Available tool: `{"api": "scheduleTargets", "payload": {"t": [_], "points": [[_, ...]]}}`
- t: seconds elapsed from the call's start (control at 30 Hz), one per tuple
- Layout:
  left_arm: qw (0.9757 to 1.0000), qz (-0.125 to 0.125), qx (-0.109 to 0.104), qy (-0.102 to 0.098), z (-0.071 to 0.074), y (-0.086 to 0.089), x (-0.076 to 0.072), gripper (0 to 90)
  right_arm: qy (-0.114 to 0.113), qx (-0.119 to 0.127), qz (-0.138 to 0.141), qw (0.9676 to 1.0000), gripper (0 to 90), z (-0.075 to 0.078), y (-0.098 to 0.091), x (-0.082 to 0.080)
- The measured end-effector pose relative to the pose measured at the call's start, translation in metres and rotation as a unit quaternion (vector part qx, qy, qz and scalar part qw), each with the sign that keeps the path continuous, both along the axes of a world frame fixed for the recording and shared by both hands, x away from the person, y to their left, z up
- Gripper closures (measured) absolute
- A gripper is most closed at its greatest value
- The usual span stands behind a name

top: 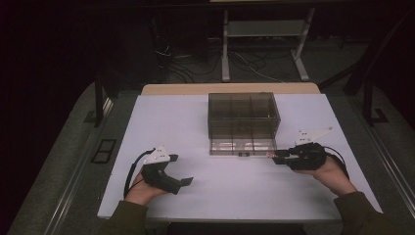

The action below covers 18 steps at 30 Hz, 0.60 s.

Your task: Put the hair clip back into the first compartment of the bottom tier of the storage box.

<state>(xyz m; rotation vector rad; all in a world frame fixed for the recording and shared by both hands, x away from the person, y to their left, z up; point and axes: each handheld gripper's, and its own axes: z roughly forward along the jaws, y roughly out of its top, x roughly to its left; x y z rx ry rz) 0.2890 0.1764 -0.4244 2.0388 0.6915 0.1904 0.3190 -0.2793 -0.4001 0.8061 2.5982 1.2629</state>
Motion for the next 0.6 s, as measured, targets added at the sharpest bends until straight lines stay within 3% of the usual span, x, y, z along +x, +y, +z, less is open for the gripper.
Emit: {"api": "scheduleTargets", "payload": {"t": [0.6], "points": [[1.0, -0.002, -0.003, 0.002, 0.0, -0.001, 0.0, 0.0, -0.006, 0.007, -0.002, 1.0, 66.9, 0.007, 0.013, 0.012]]}}
